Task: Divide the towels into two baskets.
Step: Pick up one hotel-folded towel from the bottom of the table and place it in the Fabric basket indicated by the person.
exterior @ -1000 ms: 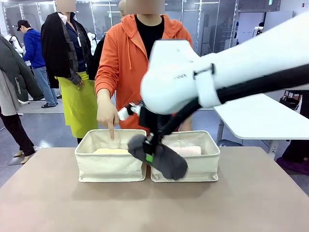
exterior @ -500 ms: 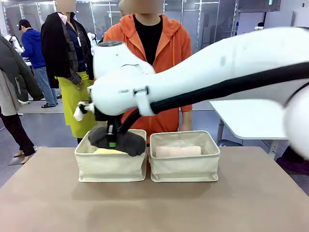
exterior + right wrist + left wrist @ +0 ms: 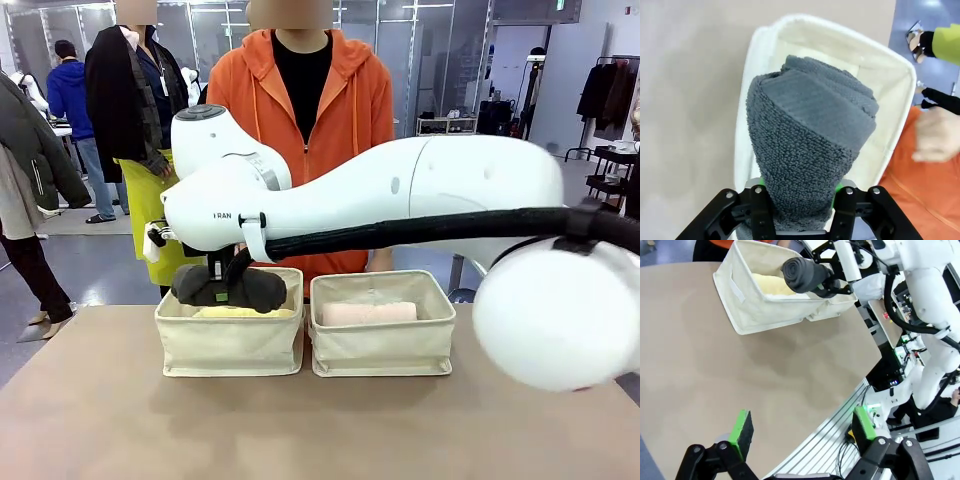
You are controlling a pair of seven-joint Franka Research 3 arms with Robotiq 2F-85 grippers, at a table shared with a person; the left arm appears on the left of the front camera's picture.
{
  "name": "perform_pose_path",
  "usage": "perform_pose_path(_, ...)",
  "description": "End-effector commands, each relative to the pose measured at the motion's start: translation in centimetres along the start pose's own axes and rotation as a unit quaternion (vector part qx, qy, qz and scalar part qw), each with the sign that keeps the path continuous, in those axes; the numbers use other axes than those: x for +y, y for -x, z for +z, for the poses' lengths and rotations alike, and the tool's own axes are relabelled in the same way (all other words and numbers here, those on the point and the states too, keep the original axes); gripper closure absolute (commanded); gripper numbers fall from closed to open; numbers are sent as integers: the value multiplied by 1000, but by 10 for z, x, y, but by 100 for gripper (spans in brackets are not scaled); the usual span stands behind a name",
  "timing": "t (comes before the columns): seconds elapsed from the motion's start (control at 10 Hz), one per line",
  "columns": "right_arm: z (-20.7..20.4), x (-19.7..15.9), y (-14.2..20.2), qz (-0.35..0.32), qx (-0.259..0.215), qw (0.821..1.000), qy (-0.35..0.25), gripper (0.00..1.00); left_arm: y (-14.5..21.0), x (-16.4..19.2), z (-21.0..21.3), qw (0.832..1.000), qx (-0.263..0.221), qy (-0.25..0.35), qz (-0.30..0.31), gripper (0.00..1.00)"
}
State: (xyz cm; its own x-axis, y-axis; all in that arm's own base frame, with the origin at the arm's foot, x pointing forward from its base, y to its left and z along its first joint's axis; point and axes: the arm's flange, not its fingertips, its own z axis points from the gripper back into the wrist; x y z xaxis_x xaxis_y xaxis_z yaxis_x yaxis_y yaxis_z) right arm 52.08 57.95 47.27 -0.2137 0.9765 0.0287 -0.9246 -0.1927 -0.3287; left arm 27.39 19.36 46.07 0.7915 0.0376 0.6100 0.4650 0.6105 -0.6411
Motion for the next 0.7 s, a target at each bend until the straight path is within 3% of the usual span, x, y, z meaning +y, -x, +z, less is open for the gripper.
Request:
perform_pose_path(0.0,-8,-28,-11,13,19,1000,5,59,-2,-1,3,1000,-2,2,-6,0)
perform_pose_path(0.2,-34,-37,-2,-3,27,1000,2,59,-2,-1,3,1000,-2,2,-6,0)
perform_pose_path(0.3,-40,-36,2,-14,15,1000,9,33,-2,-1,3,1000,-2,2,-6,0)
perform_pose_path(0.4,-40,-36,4,-8,14,1000,5,30,-2,-1,3,1000,-2,2,-6,0)
perform_pose_path(0.5,-37,-34,4,-8,22,1000,8,4,-2,-1,3,1000,-2,2,-6,0)
perform_pose_path(0.6,-37,-32,4,-15,32,999,6,2,-2,-1,3,1000,-2,2,-6,0)
